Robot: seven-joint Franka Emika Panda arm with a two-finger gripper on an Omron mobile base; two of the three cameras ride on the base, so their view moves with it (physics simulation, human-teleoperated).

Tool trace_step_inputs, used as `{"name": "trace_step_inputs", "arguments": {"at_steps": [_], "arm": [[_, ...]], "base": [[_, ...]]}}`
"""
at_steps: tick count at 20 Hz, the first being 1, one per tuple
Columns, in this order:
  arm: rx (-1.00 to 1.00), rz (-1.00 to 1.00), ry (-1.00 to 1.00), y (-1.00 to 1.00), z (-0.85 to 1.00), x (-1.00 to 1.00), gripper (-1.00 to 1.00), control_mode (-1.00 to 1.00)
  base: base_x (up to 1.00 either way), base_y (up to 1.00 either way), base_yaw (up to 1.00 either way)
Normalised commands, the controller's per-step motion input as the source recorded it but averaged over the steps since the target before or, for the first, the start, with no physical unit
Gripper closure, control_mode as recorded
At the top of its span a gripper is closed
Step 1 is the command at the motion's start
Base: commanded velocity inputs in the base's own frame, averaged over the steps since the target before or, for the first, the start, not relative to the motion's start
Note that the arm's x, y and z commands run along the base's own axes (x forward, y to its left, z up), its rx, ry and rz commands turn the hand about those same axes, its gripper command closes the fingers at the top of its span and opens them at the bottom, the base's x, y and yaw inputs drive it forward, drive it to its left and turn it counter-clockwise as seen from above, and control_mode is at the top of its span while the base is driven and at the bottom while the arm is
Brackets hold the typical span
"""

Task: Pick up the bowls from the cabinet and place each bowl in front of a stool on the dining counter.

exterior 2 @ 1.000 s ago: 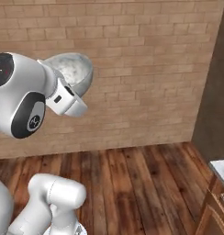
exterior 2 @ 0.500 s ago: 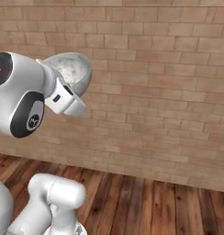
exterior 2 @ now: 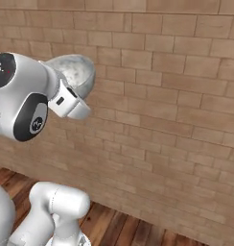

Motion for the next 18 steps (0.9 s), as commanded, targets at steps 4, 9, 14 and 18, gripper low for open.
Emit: {"name": "trace_step_inputs", "arguments": {"at_steps": [4, 9, 14, 18], "arm": [[0.0, 0.0, 0.0, 0.0, 0.0, 0.0, 1.0, 1.0], [0.0, 0.0, 0.0, 0.0, 0.0, 0.0, 1.0, 1.0], [0.0, 0.0, 0.0, 0.0, 0.0, 0.0, 1.0, 1.0], [0.0, 0.0, 0.0, 0.0, 0.0, 0.0, 1.0, 1.0]], "base": [[0.65, 0.02, 0.23], [0.1, 0.49, 0.44], [-0.28, 0.9, 0.47], [-0.12, 0.65, 0.47]]}}
